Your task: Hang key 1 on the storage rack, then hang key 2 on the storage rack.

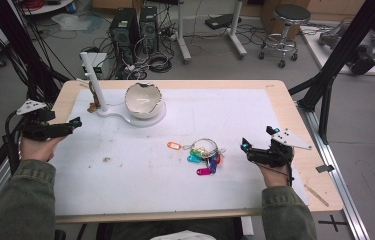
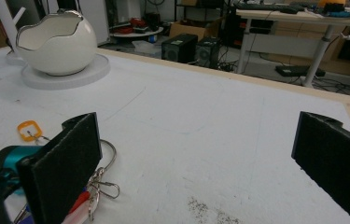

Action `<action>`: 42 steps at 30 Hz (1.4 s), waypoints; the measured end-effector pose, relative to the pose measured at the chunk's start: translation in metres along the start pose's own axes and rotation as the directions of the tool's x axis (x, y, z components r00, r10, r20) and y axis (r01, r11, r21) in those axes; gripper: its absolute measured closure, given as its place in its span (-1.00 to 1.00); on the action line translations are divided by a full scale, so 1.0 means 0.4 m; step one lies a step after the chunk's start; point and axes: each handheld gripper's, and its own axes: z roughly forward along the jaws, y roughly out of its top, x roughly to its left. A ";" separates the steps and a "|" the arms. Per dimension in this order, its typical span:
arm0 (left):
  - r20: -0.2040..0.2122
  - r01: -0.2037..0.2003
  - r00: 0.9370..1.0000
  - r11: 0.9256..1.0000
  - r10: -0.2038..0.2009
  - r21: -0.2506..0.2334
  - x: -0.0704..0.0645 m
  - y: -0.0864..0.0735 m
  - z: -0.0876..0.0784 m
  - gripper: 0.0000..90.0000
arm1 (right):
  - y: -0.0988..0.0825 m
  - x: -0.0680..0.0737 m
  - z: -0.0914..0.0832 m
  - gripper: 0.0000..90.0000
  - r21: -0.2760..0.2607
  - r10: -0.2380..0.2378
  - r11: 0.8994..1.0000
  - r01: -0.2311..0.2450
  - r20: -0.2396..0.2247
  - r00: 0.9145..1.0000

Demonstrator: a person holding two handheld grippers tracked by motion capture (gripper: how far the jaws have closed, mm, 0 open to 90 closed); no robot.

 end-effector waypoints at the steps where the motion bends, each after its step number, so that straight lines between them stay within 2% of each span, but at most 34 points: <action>1: 0.002 0.000 1.000 1.000 0.000 -0.006 -0.002 -0.004 -0.003 -0.96 | 0.000 0.000 0.000 -0.99 -0.002 -0.001 1.000 0.001 0.000 1.000; 7: 0.034 -0.021 0.999 0.999 0.022 -0.040 -0.016 -0.023 -0.022 -0.96 | 0.000 0.000 -0.001 -0.99 0.001 0.001 1.000 -0.001 -0.003 1.000; 10: 0.027 -0.034 0.999 0.998 0.035 -0.051 -0.023 -0.040 -0.030 -0.96 | 0.000 0.001 0.000 -0.99 -0.001 0.001 1.000 -0.001 -0.002 1.000; 17: 0.016 -0.025 1.000 0.996 0.026 -0.081 -0.023 -0.080 -0.047 -0.96 | 0.000 0.002 0.000 -0.99 0.004 0.001 1.000 -0.001 -0.005 1.000; 25: 0.042 -0.045 0.998 0.995 0.049 -0.092 -0.032 -0.127 -0.062 -0.96 | 0.000 0.005 0.001 -0.99 0.007 -0.002 1.000 0.002 -0.009 1.000; 28: 0.020 -0.058 0.998 0.993 0.060 -0.106 -0.033 -0.146 -0.068 -0.96 | -0.001 0.005 0.003 -0.99 0.008 -0.007 1.000 0.007 -0.011 1.000; 33: -0.004 -0.026 1.000 0.993 0.026 -0.112 -0.025 -0.178 -0.069 -0.96 | -0.001 0.006 0.004 -0.99 0.015 -0.005 1.000 0.006 -0.023 1.000; 42: 0.003 -0.038 0.999 0.994 0.039 -0.102 -0.036 -0.196 -0.067 -0.96 | 0.006 0.021 0.015 -0.99 0.035 -0.004 0.999 0.006 -0.067 0.998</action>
